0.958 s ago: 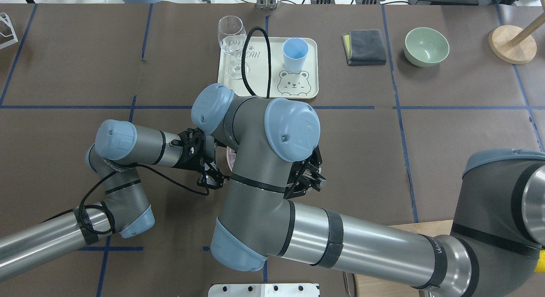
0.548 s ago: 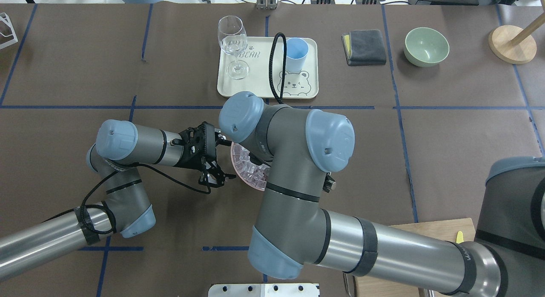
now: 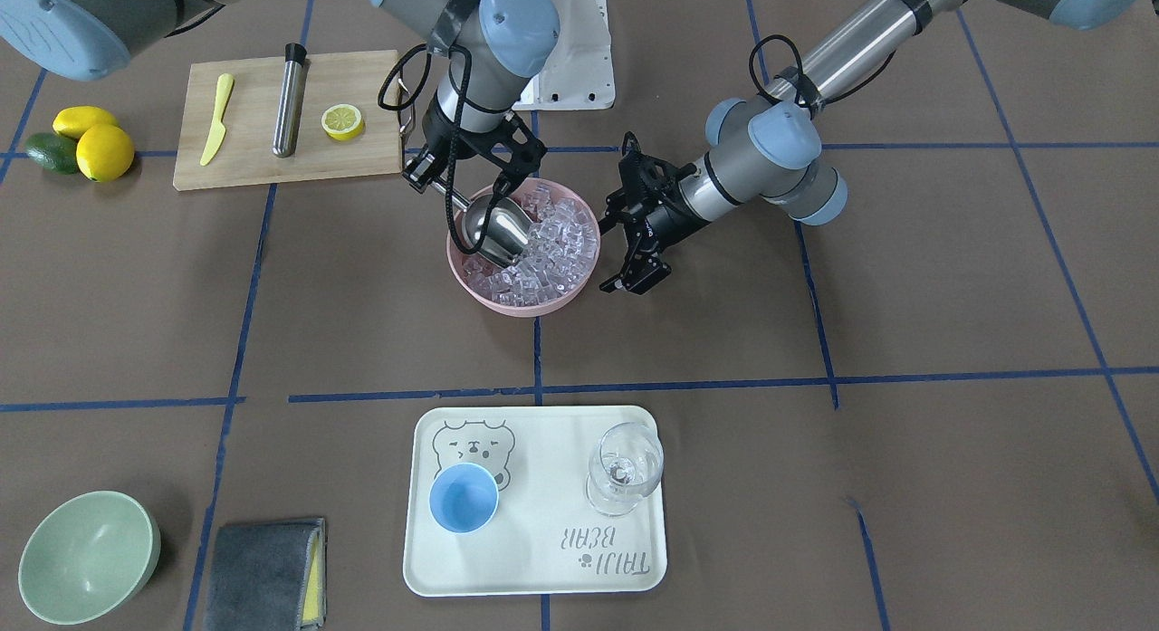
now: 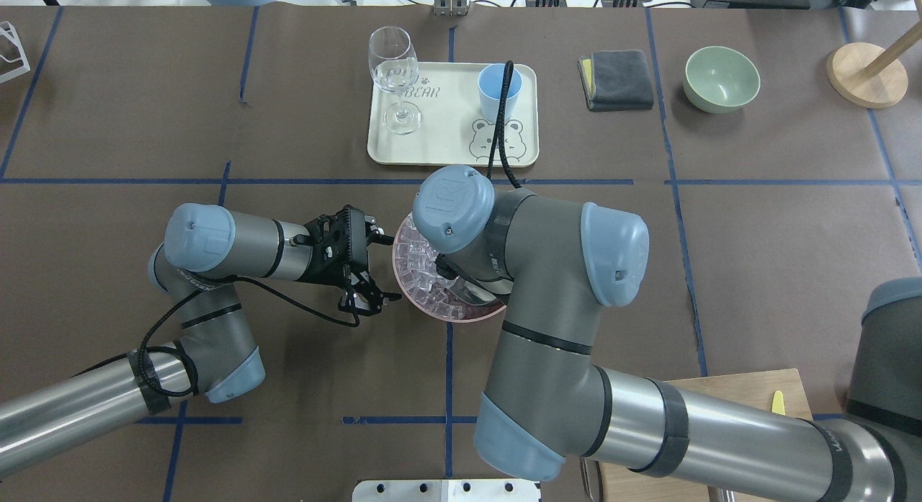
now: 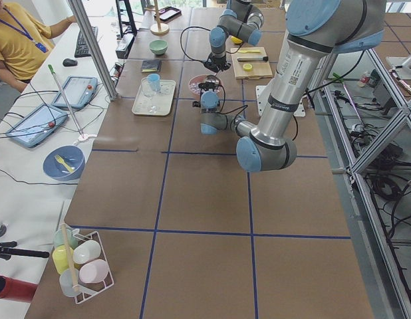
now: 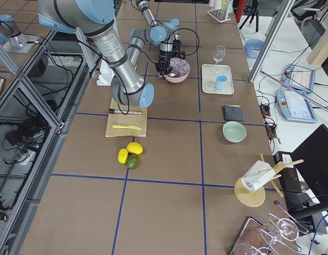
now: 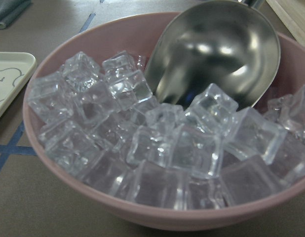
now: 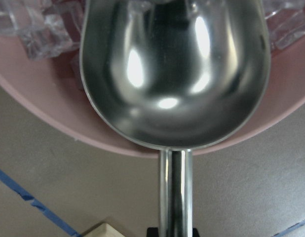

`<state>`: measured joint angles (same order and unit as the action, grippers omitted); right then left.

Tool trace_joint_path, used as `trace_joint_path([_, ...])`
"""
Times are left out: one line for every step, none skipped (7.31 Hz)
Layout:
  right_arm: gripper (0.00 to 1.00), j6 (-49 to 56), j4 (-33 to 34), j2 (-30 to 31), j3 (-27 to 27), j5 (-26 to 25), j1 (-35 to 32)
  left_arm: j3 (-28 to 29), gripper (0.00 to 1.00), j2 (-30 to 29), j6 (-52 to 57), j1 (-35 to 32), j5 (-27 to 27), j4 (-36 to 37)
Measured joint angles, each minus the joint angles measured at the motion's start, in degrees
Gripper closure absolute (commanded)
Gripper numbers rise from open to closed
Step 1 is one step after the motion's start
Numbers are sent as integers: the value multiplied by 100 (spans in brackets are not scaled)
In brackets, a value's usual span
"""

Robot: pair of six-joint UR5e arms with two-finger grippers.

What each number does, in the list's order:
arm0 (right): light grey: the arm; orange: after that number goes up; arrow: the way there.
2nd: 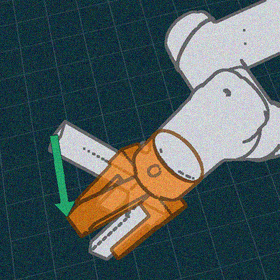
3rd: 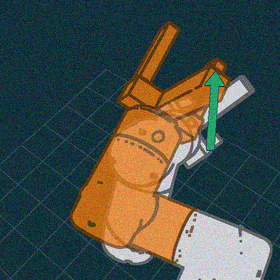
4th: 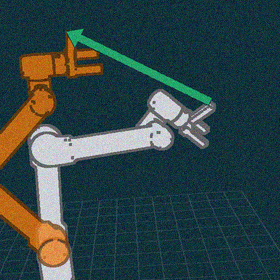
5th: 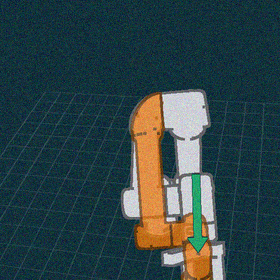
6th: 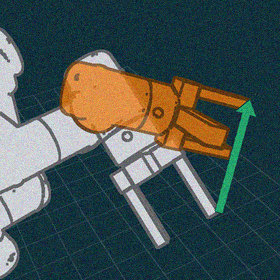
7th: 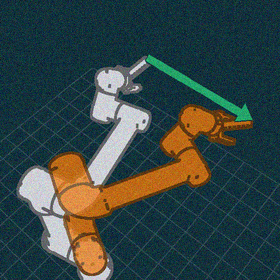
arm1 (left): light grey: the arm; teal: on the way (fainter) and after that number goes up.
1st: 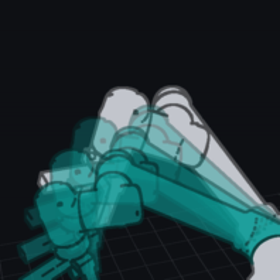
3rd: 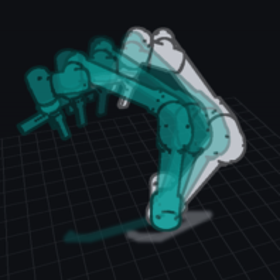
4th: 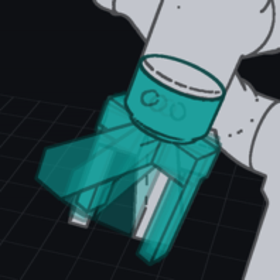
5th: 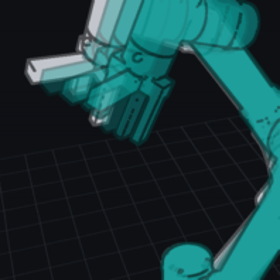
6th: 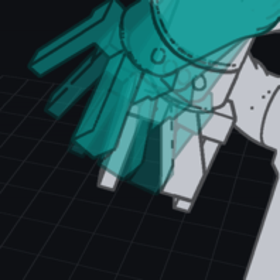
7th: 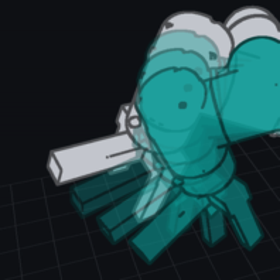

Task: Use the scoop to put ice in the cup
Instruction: 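Lower the scoop into the ice cubes while the left gripper holds the bowl, then drag the scoop through the ice and lift it out full of cubes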

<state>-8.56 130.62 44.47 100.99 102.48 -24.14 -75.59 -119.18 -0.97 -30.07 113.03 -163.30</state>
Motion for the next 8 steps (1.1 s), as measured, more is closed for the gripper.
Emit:
trace_joint_path([100,-55,-238,199,176,0,-1,0,0,0,0,0,0,0])
trace_joint_path([100,-112,-463,380,346,0,-3,0,0,1,0,1,-1,0])
trace_joint_path([100,-161,-635,500,471,2,-3,0,0,5,0,1,-1,0])
trace_joint_path([100,-217,-794,562,544,6,-11,0,0,7,0,1,-1,0])
trace_joint_path([100,-294,-1012,624,610,8,-21,0,0,8,0,1,-1,0])
trace_joint_path([100,-400,-1255,701,674,8,-25,0,0,8,0,1,-1,0])
trace_joint_path([100,-485,-1470,776,726,9,-27,0,0,8,0,1,-1,0])
trace_joint_path([100,-529,-1611,844,771,9,-32,0,0,8,0,1,-1,-2])
